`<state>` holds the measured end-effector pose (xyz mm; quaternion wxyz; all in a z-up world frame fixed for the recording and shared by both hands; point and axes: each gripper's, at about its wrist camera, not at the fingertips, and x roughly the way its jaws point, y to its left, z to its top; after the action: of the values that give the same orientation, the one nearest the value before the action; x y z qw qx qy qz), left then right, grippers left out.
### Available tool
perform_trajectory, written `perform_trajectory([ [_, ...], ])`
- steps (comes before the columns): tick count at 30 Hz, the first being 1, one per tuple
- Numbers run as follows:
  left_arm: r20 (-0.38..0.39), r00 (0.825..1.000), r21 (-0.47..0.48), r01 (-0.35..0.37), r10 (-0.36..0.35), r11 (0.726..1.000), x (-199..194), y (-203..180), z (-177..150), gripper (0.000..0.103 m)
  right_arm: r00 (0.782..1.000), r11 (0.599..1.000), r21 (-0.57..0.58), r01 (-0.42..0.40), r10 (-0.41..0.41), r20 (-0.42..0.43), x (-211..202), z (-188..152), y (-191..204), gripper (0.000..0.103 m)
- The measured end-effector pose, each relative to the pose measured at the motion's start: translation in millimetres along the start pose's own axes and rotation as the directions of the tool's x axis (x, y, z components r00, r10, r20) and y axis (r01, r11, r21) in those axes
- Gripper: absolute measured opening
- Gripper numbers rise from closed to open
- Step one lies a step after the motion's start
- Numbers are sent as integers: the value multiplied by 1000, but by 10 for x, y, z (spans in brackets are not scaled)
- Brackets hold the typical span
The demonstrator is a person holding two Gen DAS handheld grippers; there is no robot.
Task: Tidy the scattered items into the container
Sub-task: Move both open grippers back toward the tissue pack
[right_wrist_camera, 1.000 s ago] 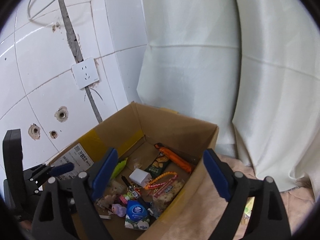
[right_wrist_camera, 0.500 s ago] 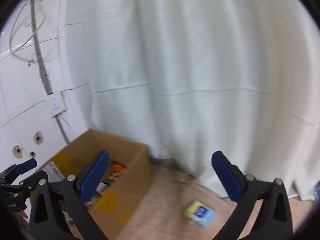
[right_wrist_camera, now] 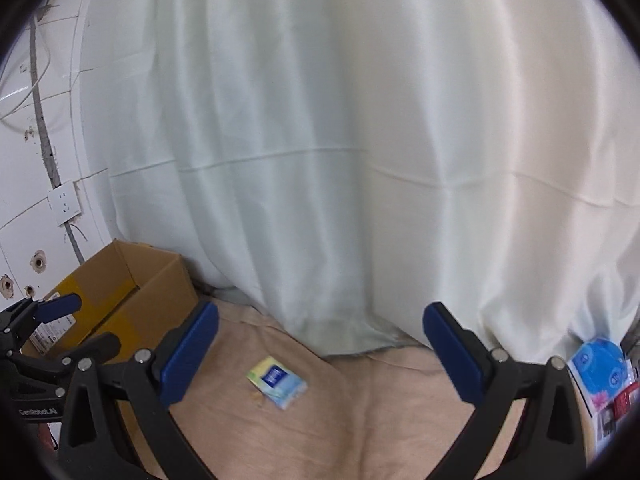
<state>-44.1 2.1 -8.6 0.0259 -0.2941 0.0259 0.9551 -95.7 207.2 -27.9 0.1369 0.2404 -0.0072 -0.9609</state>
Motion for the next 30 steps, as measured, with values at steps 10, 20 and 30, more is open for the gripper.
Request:
perform_trajectory([
  [10,-48,991,1,-126,126,992,440,-398,-325,92,998,999,27,20,-19,-57,181,-361,-415,103],
  [20,-247,959,-16,-150,142,988,1222,-412,-881,92,987,1000,-1,-21,21,-161,579,-677,-395,103],
  [30,-317,937,-13,-157,145,988,1661,-357,-1060,92,976,997,-28,-68,61,-209,836,-834,-231,103],
])
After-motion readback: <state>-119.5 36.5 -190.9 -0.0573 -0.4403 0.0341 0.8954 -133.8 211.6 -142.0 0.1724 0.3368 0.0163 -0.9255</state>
